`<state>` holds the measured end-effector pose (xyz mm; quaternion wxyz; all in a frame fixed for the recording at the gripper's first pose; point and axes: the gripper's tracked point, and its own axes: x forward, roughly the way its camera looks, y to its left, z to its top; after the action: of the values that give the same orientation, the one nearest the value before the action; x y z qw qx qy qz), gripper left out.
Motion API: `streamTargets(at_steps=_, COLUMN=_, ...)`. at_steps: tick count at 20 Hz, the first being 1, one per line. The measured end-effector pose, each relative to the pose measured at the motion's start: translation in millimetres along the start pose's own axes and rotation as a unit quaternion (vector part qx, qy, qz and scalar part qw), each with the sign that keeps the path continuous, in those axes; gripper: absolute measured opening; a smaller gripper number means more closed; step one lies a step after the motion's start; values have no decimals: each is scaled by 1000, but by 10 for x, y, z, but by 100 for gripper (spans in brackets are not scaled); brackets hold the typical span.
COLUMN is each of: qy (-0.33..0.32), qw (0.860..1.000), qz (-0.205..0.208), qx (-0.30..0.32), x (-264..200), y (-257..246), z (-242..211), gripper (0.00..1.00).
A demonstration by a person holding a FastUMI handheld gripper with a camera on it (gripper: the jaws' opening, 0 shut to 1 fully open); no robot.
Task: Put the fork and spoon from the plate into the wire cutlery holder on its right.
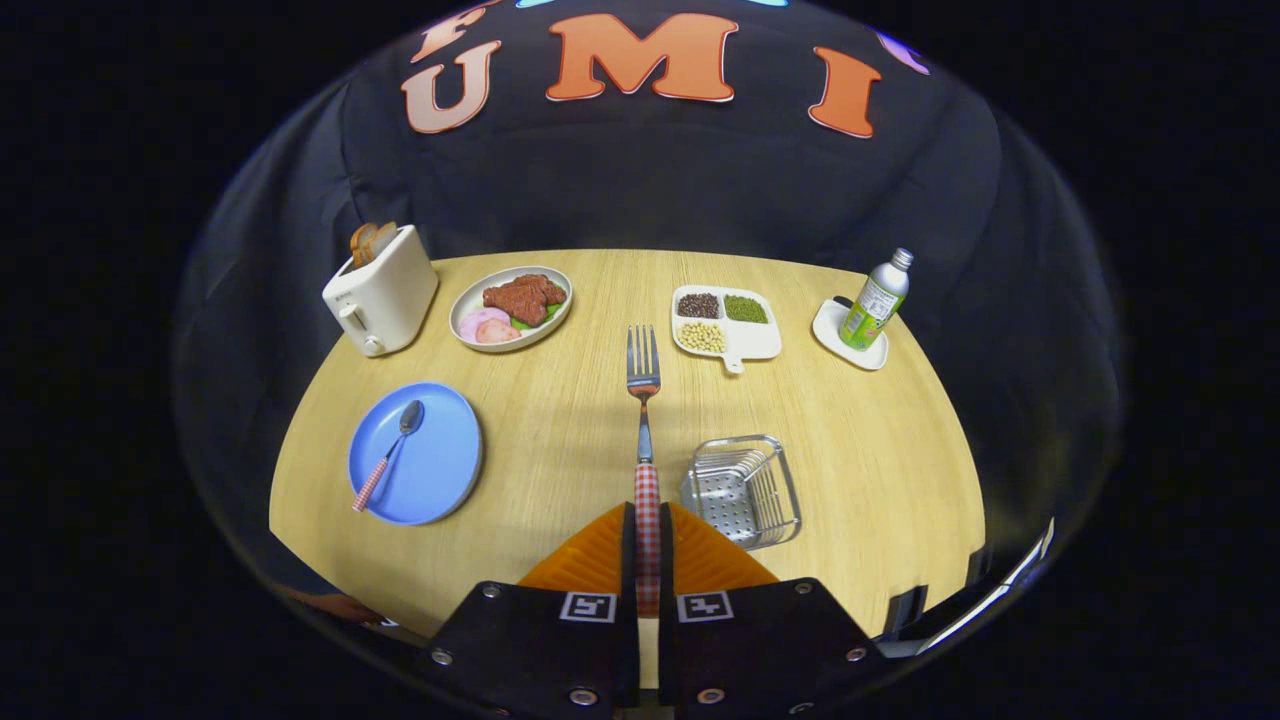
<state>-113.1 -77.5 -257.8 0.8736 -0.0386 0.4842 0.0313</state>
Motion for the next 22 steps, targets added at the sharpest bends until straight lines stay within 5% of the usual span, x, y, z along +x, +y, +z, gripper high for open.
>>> streamTargets(at_steps=10, qy=107, qw=993, qz=6, qx=-57, x=-127, y=-595, z=-428, gripper=8)
streamTargets(at_steps=22, qy=274, qw=953, qz=28, qx=-125, x=-112, y=-861, z=-613, gripper=8)
